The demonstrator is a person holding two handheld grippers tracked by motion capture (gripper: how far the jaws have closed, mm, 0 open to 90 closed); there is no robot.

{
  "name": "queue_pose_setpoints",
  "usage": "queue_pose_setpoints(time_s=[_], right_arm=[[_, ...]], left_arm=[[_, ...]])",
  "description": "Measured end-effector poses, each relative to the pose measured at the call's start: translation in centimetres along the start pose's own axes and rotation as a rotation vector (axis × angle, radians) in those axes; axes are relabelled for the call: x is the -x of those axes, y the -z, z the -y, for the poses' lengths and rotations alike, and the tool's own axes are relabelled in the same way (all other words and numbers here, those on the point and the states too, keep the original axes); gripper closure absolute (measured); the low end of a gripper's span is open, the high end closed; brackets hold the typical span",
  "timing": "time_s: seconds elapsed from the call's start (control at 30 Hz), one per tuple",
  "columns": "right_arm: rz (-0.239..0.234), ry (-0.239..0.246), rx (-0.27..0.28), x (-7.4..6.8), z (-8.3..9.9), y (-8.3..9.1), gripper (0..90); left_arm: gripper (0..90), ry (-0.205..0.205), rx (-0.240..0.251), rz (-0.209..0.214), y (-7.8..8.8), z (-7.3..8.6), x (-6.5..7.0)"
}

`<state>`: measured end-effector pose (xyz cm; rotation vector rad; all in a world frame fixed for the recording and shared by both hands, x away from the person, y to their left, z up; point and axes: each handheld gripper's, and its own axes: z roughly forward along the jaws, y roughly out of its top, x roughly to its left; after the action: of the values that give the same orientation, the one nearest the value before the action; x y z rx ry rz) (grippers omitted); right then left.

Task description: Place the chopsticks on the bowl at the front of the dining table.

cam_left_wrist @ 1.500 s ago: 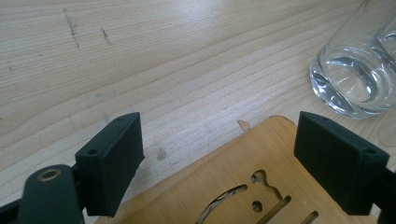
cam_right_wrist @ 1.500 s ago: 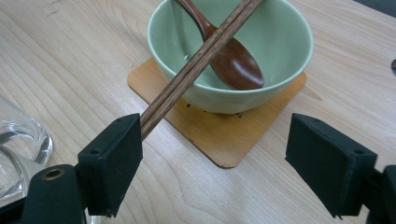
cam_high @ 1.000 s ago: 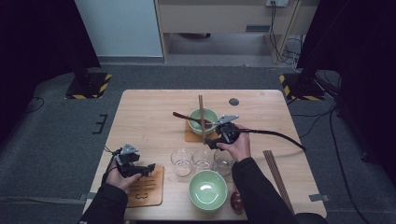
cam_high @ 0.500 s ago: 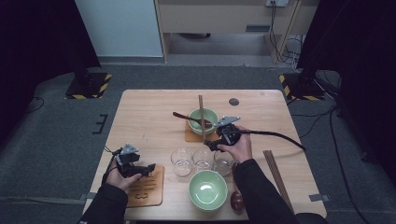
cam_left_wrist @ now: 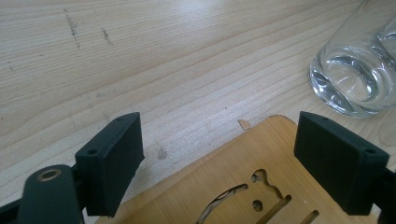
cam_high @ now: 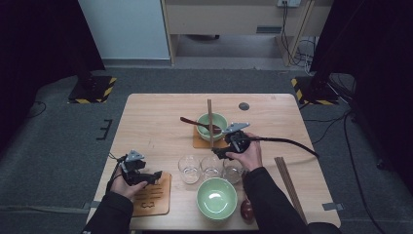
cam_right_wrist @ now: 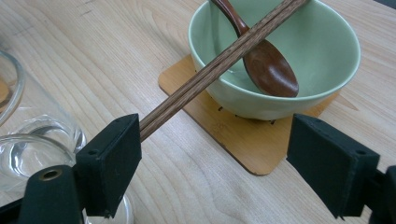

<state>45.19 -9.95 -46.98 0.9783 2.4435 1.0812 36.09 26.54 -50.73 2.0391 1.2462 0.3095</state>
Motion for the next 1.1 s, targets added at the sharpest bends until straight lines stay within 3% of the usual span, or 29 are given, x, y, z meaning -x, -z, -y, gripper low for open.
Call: queue_pose_setpoints(time_s=[0.3,1.1], right_arm=[[-0.031,-0.011,0.012,-0.23,0.03,0.11,17.6],[-0.020,-0.012,-0.009,0.04,-0.13,-0.26,17.5]], left_arm=[[15.2,-0.002,-0.002,-0.001,-0.01,0.01,0.01],[15.3,-0.003,-0.002,-0.001,0.01,0.01,-0.03]])
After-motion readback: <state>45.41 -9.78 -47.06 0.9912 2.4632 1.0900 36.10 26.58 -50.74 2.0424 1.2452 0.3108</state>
